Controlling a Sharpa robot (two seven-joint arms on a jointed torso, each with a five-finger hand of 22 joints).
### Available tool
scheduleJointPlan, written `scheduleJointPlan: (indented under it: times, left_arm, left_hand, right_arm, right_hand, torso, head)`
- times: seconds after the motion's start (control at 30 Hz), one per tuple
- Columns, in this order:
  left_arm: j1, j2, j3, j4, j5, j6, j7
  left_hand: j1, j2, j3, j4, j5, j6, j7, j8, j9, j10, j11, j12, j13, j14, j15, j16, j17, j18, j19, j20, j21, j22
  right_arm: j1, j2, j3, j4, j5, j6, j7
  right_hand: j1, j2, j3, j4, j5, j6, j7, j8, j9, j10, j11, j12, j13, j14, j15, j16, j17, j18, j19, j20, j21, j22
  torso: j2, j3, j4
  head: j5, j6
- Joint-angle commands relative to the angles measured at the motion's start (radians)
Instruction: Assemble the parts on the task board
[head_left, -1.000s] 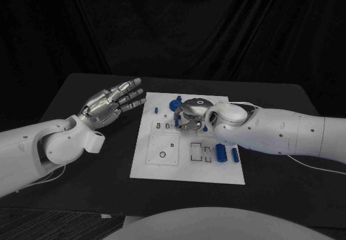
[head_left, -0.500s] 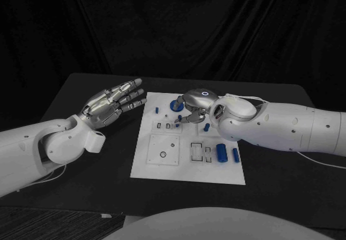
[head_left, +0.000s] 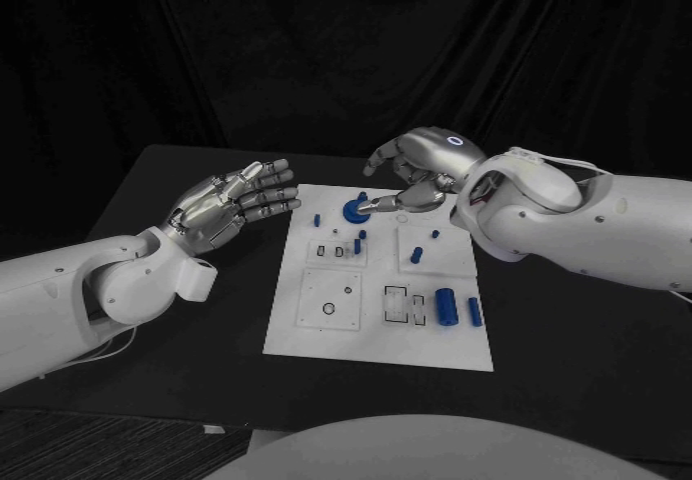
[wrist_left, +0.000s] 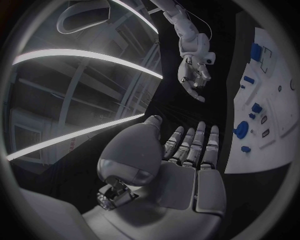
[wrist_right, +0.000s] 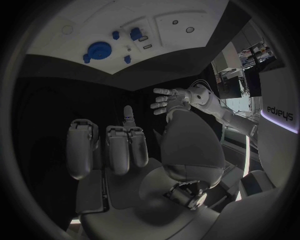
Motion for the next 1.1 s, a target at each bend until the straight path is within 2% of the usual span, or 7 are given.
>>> scheduleJointPlan:
  times: [0.03,0.23,0.33,0.43,0.47,0.73,1.1]
  left_arm:
    - [0.017,0.009,0.001,-0.013,-0.065,-0.131,0.051]
    - [0.089,0.035,0.002,-0.070,-0.388,-0.274,0.001]
    - [0.138,0.057,0.002,-0.112,-0.676,-0.292,-0.026]
    - [0.181,0.078,0.002,-0.139,-1.047,-0.304,-0.044]
    - [0.194,0.086,0.002,-0.144,-1.170,-0.297,-0.058]
    - [0.278,0.181,0.002,-0.152,-1.653,0.030,-0.401]
    - [0.310,0.414,0.003,-0.311,-1.032,0.475,-0.976]
  left_hand:
    - [-0.011,-0.026,-0.024,0.014,-0.041,0.067,0.001,0.023,0.022,0.142,0.031,0.131,0.041,0.136,0.010,0.100,0.032,-0.005,0.214,-0.002,0.120,0.054]
    - [-0.017,-0.051,-0.102,0.013,-0.197,0.346,0.047,0.094,0.061,0.486,-0.058,0.584,0.248,0.488,-0.097,0.585,0.241,0.037,0.613,-0.068,0.416,0.196]
    - [-0.074,-0.056,-0.195,0.014,-0.375,0.457,0.038,0.123,0.093,0.772,-0.128,0.959,0.721,0.826,-0.172,0.979,0.813,0.030,0.732,-0.139,0.721,0.426]
    - [-0.111,-0.050,-0.255,0.015,-0.410,0.530,0.000,0.148,0.122,1.263,-0.169,1.182,1.347,1.249,-0.215,1.122,1.449,-0.059,1.044,-0.175,1.163,1.059]
    - [-0.107,-0.042,-0.274,0.014,-0.413,0.542,-0.012,0.164,0.135,1.360,-0.184,1.214,1.482,1.262,-0.229,1.124,1.470,-0.082,1.111,-0.189,1.248,1.199]
    - [-0.285,-0.016,-0.402,0.015,-0.419,0.624,-0.050,0.235,0.208,1.360,-0.209,1.214,1.482,1.262,-0.251,1.124,1.470,-0.139,1.293,-0.215,1.376,1.479]
    - [-0.261,0.027,-0.367,-0.007,-0.415,0.599,-0.027,0.203,0.223,1.360,-0.190,1.214,1.482,1.262,-0.237,1.124,1.470,-0.139,1.293,-0.199,1.376,1.479]
  right_arm:
    - [0.021,-0.042,0.000,0.025,0.064,-0.116,0.031]
    - [0.041,-0.109,0.000,0.045,0.104,-0.167,0.050]
    - [0.043,-0.113,0.000,0.038,0.126,-0.165,0.046]
    - [0.040,-0.104,0.000,0.026,0.143,-0.146,0.032]
    - [0.037,-0.102,0.000,0.023,0.146,-0.138,0.028]
    - [0.016,-0.098,0.000,0.022,0.158,-0.097,0.014]
    - [0.012,-0.103,0.000,0.022,0.161,-0.068,-0.004]
  right_hand:
    - [-0.024,-0.002,-0.026,0.003,-0.009,0.057,-0.001,0.049,0.010,0.106,0.005,0.017,0.268,0.106,0.007,0.020,0.277,0.005,0.056,0.004,0.022,0.242]
    - [-0.028,-0.002,-0.026,0.003,-0.011,0.092,-0.006,0.084,0.030,0.106,0.002,0.017,0.268,0.106,0.005,0.020,0.277,0.001,0.063,0.002,0.038,0.247]
    - [-0.028,0.010,-0.024,0.003,-0.009,0.096,-0.007,0.094,0.037,0.106,0.004,0.017,0.268,0.106,0.006,0.020,0.277,0.001,0.064,0.002,0.039,0.247]
    - [0.015,0.058,0.014,0.000,0.013,0.091,-0.006,0.106,0.046,0.106,0.007,0.017,0.268,0.106,0.009,0.020,0.277,0.001,0.063,0.005,0.038,0.246]
    - [0.021,0.068,0.020,-0.001,0.013,0.091,-0.006,0.110,0.049,0.106,0.009,0.017,0.268,0.106,0.010,0.020,0.277,0.002,0.062,0.006,0.036,0.245]
    - [0.033,0.092,0.032,-0.001,0.013,0.088,-0.005,0.119,0.056,0.106,0.014,0.017,0.268,0.106,0.014,0.020,0.277,0.004,0.058,0.009,0.028,0.242]
    - [0.016,0.112,0.034,-0.001,0.013,0.087,-0.002,0.125,0.059,0.106,0.018,0.017,0.268,0.105,0.018,0.019,0.276,0.005,0.057,0.012,0.026,0.242]
  torso:
    - [0.000,0.0000,0.0010]
    - [-0.005,0.0057,-0.0014]
    - [-0.011,0.0119,-0.0043]
    - [-0.019,0.0251,-0.0107]
    - [-0.021,0.0302,-0.0143]
    - [-0.025,0.0498,-0.0390]
    - [-0.026,0.0931,-0.0901]
  head:
    - [0.011,0.000]
    - [0.035,0.000]
    - [0.043,0.000]
    - [0.047,0.000]
    - [0.052,0.000]
    - [0.070,0.000]
    - [0.112,0.000]
